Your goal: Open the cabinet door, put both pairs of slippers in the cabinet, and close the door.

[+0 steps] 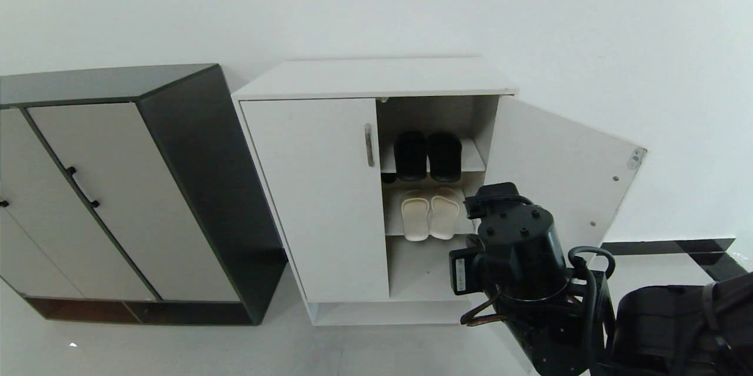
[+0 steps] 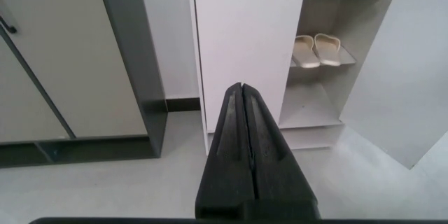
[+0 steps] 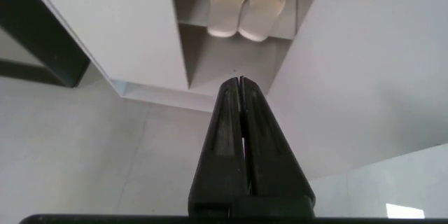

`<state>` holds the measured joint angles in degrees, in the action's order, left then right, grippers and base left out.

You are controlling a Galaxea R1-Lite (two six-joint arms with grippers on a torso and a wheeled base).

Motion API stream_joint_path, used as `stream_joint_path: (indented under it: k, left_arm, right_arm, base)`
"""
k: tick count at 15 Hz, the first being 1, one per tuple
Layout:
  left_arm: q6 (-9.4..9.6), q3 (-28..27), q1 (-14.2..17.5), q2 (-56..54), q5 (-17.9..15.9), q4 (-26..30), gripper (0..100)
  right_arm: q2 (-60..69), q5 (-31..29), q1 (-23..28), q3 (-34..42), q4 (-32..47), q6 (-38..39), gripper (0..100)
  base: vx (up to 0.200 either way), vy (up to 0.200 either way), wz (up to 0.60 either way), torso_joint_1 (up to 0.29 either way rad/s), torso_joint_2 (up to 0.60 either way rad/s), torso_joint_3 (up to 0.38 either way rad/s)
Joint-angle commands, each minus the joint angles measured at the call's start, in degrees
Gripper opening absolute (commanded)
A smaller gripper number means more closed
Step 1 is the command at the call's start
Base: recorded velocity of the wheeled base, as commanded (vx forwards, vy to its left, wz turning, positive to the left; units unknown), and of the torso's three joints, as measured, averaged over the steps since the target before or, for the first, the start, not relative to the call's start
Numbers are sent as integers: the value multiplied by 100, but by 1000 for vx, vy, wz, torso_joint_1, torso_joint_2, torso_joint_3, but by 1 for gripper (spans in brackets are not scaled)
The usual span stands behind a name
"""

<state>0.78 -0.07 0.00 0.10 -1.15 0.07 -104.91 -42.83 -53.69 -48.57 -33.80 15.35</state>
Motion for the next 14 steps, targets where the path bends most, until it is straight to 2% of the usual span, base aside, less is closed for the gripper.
stream_joint_path:
  k: [1, 14]
  left_arm:
    - [1, -1, 0, -1, 0, 1, 0]
    - [1, -1, 0, -1, 0, 1, 0]
  right_arm:
    - [-20, 2, -1, 5, -3, -5, 0]
    - [-56, 2, 34, -12, -3, -23, 0]
  base:
    - [0, 0, 0, 159, -471, -315]
    - [0, 0, 0, 203, -511, -315]
